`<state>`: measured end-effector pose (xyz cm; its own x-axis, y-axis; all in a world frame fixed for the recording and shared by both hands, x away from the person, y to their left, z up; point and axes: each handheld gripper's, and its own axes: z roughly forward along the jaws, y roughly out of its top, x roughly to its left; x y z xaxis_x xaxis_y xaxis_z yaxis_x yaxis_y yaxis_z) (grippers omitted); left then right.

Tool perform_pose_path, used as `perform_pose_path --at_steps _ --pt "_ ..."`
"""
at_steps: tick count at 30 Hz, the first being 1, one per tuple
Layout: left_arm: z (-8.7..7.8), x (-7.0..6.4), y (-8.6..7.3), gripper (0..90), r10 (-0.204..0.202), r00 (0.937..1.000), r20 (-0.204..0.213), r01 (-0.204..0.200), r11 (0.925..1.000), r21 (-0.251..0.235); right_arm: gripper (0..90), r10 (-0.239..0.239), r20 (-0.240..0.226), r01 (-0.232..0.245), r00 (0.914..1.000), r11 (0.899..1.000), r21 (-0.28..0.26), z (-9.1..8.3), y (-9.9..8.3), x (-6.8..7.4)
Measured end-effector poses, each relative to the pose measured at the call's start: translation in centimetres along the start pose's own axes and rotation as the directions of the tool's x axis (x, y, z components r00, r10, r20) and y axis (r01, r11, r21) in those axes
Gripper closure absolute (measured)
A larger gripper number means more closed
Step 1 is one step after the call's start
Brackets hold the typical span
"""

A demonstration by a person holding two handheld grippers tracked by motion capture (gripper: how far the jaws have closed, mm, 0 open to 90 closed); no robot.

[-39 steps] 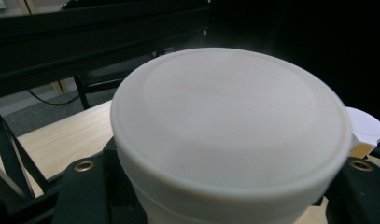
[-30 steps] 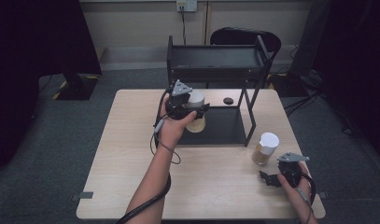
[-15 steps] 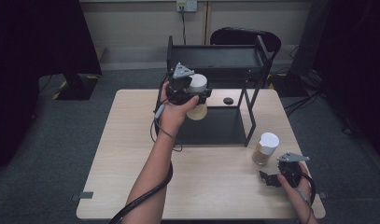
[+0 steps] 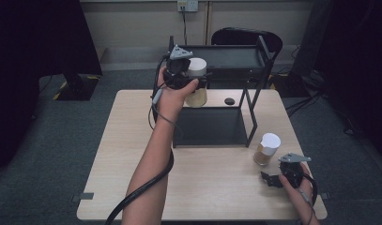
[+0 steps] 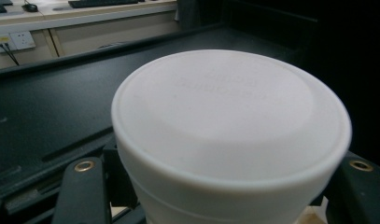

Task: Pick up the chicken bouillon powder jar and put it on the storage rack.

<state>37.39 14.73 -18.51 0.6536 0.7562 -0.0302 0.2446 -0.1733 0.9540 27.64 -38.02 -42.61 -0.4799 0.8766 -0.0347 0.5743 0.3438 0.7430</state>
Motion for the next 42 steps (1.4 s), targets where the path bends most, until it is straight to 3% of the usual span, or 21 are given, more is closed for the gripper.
perform_pose_path --at_steps 11,30,42 --pt "-0.7 0.1 2.3 33.8 0.003 1.0 -0.003 -0.003 0.9998 -0.019 0.0 -0.001 -0.002 0.001 1.0 1.0 0.001 0.0 0.0 0.0" --pt "-0.4 0.2 6.3 33.8 -0.004 0.9999 0.012 0.005 0.9996 -0.027 0.0 -0.001 -0.002 0.001 1.0 1.0 0.001 0.0 0.0 0.0" --pt "0.7 0.5 8.8 33.8 0.009 0.9998 -0.019 -0.009 0.9995 -0.03 0.0 -0.001 -0.002 0.001 1.0 1.0 0.001 0.0 0.0 0.0"
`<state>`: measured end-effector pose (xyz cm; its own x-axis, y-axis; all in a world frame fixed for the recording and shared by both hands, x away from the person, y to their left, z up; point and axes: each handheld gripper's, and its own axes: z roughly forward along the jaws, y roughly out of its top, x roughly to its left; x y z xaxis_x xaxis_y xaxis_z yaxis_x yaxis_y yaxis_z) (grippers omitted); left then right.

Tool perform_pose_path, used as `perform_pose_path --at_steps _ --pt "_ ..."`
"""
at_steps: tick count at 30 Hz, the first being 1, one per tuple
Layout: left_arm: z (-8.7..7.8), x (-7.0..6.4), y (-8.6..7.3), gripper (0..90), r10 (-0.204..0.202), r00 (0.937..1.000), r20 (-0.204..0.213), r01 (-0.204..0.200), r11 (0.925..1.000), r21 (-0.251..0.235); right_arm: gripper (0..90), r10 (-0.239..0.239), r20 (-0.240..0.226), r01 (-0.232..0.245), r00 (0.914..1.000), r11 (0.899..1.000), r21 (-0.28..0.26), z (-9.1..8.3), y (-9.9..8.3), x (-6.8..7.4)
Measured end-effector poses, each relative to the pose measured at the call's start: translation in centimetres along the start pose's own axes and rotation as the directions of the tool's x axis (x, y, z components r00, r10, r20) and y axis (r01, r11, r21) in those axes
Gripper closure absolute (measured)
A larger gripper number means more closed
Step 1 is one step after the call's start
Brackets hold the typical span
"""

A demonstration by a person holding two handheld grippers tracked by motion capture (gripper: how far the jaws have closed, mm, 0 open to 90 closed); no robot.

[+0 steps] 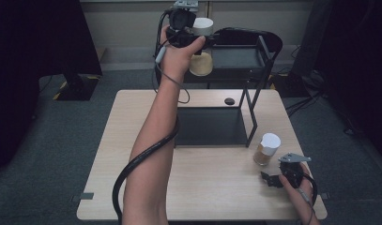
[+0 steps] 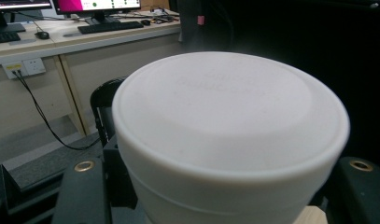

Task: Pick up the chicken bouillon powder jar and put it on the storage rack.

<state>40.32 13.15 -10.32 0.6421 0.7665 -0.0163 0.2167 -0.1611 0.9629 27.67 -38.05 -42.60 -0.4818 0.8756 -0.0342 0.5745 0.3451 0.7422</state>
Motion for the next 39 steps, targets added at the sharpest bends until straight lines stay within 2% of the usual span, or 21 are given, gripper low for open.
perform_pose_path --at_steps 6,14,18,20,22,28,32,37,39 --pt "1.3 0.7 0.5 33.8 0.001 0.9999 -0.016 -0.001 1.0 -0.004 0.0 -0.002 -0.003 0.002 1.0 1.0 -0.001 0.0 0.0 -0.1" --pt "3.4 1.6 0.3 33.8 -0.005 0.9992 -0.039 0.005 1.0 -0.001 0.0 -0.004 -0.005 0.004 1.0 1.0 -0.001 0.0 0.0 -0.1" --pt "4.1 2.1 0.1 33.7 -0.028 0.998 -0.057 0.028 0.9996 0.005 0.0 -0.005 -0.005 0.005 1.0 1.0 -0.001 0.0 0.0 -0.1" --pt "4.2 2.3 -0.1 33.8 -0.026 0.9979 -0.059 0.026 0.9996 -0.004 0.0 -0.005 -0.005 0.005 1.0 1.0 -0.001 0.0 0.0 -0.1" --pt "4.4 2.2 -0.1 33.8 -0.022 0.9978 -0.063 0.021 0.9998 -0.006 0.0 -0.005 -0.005 0.005 1.0 1.0 -0.001 0.0 0.0 -0.1" --pt "4.6 1.1 -0.8 33.6 0.045 0.996 -0.077 -0.047 0.9986 -0.023 0.0 -0.004 -0.005 0.004 1.0 1.0 0.0 0.0 0.0 -0.1" --pt "4.3 1.2 -1.3 33.5 0.027 0.9964 -0.08 -0.031 0.9988 -0.039 0.0 -0.003 -0.005 0.003 1.0 1.0 0.0 0.0 0.0 -0.1" --pt "4.4 1.1 -1.5 33.4 0.029 0.9962 -0.082 -0.033 0.9982 -0.049 0.0 -0.005 -0.005 0.005 1.0 1.0 -0.001 0.0 0.0 -0.1" --pt "4.3 1.1 -1.7 31.6 0.012 0.9965 -0.083 -0.017 0.9979 -0.062 0.0 -0.005 -0.005 0.005 1.0 1.0 -0.001 0.0 0.0 -0.1"
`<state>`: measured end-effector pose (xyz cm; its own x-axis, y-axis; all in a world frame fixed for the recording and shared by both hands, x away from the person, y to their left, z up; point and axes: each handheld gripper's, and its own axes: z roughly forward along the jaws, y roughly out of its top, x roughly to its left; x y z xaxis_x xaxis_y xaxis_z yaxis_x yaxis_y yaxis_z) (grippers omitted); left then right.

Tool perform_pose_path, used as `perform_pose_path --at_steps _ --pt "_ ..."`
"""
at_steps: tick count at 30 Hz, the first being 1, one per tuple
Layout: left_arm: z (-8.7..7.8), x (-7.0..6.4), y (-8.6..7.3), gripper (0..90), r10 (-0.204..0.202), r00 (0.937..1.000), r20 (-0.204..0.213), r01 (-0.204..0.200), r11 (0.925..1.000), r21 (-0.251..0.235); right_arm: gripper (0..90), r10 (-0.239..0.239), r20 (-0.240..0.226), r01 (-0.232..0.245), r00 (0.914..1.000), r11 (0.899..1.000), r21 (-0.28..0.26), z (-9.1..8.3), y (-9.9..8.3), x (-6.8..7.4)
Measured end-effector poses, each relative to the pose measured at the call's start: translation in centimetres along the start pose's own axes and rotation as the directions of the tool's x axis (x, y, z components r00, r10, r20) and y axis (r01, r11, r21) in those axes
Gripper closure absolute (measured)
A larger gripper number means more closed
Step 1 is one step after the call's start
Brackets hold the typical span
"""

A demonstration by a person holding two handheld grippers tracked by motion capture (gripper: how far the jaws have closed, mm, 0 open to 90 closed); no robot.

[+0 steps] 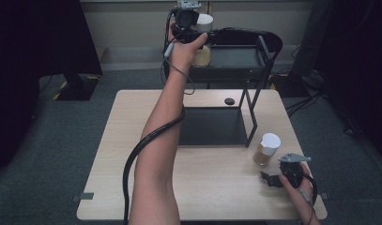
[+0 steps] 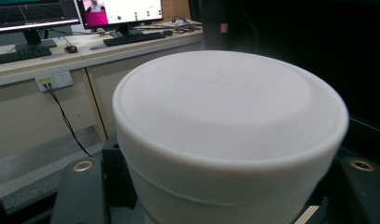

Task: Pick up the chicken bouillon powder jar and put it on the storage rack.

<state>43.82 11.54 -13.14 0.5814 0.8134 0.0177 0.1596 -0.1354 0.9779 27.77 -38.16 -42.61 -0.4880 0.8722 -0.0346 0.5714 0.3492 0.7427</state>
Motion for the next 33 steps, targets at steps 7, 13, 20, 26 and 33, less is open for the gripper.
perform_pose_path --at_steps 7,13,20,26,33 --pt "-0.7 -0.7 -0.3 8.3 -0.033 0.9993 -0.015 0.033 0.9993 -0.016 0.0 0.0 0.0 0.0 1.0 1.0 0.0 0.0 0.0 0.0" --pt "-2.2 -0.8 -1.8 0.0 -0.038 0.9993 0.004 0.038 0.998 -0.05 0.0 0.0 0.0 0.0 1.0 1.0 0.0 0.0 0.0 0.0" --pt "-3.4 -0.5 -3.6 0.0 -0.063 0.997 0.045 0.066 0.9955 -0.068 0.0 -0.002 0.0 0.002 1.0 1.0 0.0 0.0 0.0 0.0" --pt "-3.8 -0.3 -5.6 0.0 -0.082 0.9934 0.081 0.089 0.9926 -0.083 0.0 0.0 0.0 0.0 1.0 1.0 0.0 0.0 0.0 0.0" --pt "-4.0 -0.2 -7.5 0.0 -0.075 0.9896 0.123 0.088 0.9906 -0.105 0.0 0.0 0.001 0.0 1.0 1.0 -0.001 0.0 0.0 0.0"
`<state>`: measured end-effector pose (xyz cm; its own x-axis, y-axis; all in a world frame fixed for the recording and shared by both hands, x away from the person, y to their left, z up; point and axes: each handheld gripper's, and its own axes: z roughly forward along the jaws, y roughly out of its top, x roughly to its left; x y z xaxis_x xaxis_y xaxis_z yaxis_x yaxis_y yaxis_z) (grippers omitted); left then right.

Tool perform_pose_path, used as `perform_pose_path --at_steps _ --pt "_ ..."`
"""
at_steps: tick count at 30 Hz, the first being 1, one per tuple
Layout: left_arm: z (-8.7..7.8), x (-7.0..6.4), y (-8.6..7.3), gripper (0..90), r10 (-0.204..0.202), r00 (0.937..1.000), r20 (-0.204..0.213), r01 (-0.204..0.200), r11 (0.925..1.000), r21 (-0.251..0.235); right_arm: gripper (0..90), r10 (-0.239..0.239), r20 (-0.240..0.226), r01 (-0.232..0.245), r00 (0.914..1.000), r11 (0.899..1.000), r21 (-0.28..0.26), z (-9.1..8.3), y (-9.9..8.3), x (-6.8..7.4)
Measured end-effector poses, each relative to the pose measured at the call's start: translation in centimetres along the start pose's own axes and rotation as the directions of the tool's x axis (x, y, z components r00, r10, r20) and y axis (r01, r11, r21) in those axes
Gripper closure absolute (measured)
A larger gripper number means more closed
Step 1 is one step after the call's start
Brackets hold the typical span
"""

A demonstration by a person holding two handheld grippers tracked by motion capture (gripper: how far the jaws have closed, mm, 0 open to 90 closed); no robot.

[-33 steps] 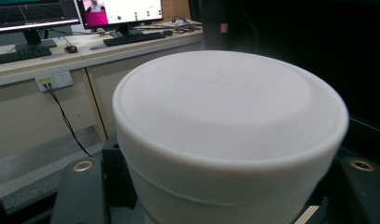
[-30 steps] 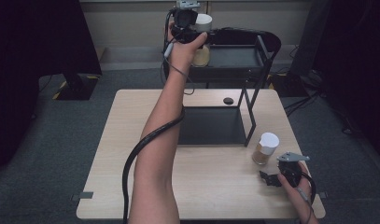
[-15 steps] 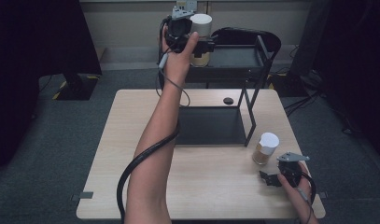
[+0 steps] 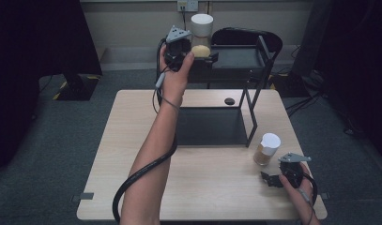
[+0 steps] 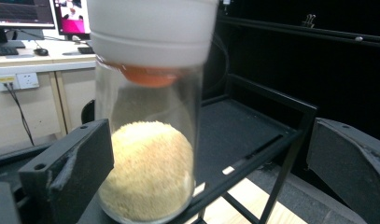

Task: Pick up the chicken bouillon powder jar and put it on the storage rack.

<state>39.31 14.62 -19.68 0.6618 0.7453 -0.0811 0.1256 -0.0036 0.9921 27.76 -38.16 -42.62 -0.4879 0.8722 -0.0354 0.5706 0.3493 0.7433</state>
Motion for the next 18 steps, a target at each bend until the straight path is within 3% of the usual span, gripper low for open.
perform_pose_path --at_steps 18 --pt "-0.3 0.5 -4.6 0.3 -0.014 0.9977 0.066 0.014 0.9999 0.008 0.0 0.0 0.0 0.0 1.0 1.0 -0.001 0.0 0.0 0.0"
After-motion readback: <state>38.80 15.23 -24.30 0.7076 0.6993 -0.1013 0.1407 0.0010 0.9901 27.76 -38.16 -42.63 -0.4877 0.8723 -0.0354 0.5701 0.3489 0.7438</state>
